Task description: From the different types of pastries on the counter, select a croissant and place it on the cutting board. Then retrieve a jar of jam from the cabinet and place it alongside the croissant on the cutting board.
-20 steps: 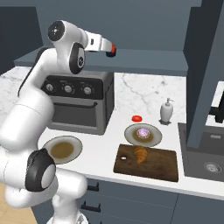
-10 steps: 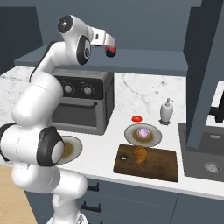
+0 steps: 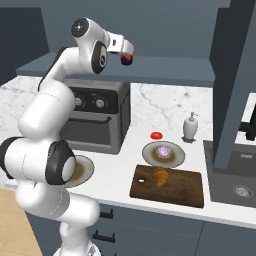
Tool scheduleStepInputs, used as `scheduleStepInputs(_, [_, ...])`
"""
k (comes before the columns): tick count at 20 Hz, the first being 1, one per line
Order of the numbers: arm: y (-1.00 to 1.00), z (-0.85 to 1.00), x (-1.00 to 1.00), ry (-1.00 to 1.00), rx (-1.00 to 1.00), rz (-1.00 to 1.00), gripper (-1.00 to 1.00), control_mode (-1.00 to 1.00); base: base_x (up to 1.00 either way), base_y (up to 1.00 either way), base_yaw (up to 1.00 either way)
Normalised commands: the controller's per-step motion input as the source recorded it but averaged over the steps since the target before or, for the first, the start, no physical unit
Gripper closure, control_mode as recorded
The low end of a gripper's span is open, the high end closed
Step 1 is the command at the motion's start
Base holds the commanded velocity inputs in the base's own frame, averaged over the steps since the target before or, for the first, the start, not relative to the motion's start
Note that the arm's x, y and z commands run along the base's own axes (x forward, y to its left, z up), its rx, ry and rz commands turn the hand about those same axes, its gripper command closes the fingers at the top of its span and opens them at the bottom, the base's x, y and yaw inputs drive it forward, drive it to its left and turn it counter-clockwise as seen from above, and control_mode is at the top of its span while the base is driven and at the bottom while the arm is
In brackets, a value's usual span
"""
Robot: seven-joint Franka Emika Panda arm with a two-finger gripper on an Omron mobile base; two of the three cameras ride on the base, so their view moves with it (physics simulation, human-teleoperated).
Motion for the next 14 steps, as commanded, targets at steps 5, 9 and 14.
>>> scheduleStepInputs(5, [-0.02, -0.24, 0.18, 0.00, 0.00, 0.03, -1.00, -1.00, 0.00, 0.00, 0.00])
scheduleStepInputs(9, [-0.04, 0.00, 0.13, 0.00, 0.00, 0.00, -1.00, -1.00, 0.00, 0.00, 0.00])
scheduleStepInputs(14, [-0.22, -0.02, 0.62, 0.00, 0.01, 0.04, -1.00, -1.00, 0.00, 0.00, 0.00])
